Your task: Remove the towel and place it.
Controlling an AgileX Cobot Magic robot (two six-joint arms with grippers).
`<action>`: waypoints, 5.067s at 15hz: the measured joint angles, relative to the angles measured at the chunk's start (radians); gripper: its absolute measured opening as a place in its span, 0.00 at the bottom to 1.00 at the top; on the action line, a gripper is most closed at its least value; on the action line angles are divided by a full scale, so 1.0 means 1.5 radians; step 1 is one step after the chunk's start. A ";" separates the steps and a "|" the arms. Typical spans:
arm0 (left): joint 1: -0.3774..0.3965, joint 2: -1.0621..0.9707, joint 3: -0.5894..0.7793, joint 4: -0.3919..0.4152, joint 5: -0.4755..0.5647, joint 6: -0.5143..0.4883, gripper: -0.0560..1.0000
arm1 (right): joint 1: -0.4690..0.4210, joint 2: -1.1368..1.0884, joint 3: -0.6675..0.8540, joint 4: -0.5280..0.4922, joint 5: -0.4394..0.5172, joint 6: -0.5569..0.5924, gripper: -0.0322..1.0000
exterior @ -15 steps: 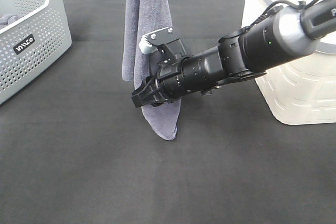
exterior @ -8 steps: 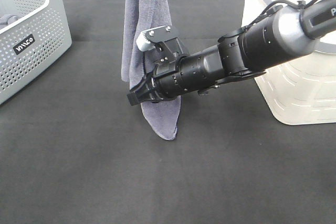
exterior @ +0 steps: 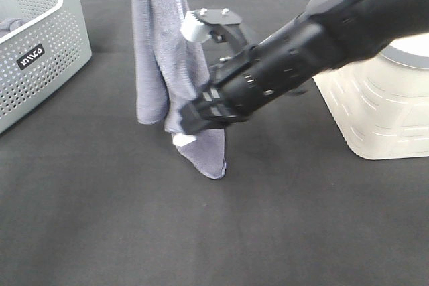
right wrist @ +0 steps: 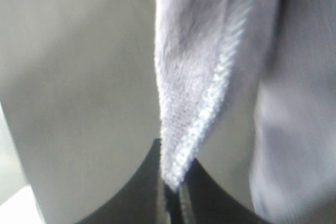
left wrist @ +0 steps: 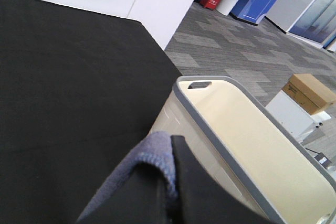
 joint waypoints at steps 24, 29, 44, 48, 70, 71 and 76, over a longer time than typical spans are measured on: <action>0.011 -0.051 0.108 -0.119 0.275 -0.089 0.05 | 0.001 -0.072 -0.379 -0.991 0.160 0.231 0.05; 0.013 0.128 -0.071 -0.061 0.287 -0.088 0.05 | -0.071 -0.003 -0.379 -1.063 -0.008 0.346 0.05; -0.009 0.176 0.091 -0.004 0.389 0.083 0.05 | -0.145 -0.057 -0.029 -1.086 -0.421 0.387 0.05; -0.008 0.099 0.269 -0.004 0.375 0.082 0.05 | -0.084 -0.076 0.091 -1.086 -0.411 0.387 0.05; -0.007 0.107 0.459 -0.011 0.251 0.087 0.21 | 0.003 0.013 0.276 -1.055 -0.423 0.387 0.26; -0.007 0.107 0.459 -0.011 0.239 0.087 0.35 | 0.003 0.013 0.276 -1.055 -0.420 0.387 0.41; -0.005 0.094 0.461 -0.011 0.175 0.087 0.89 | 0.003 -0.003 0.276 -1.011 -0.371 0.422 0.78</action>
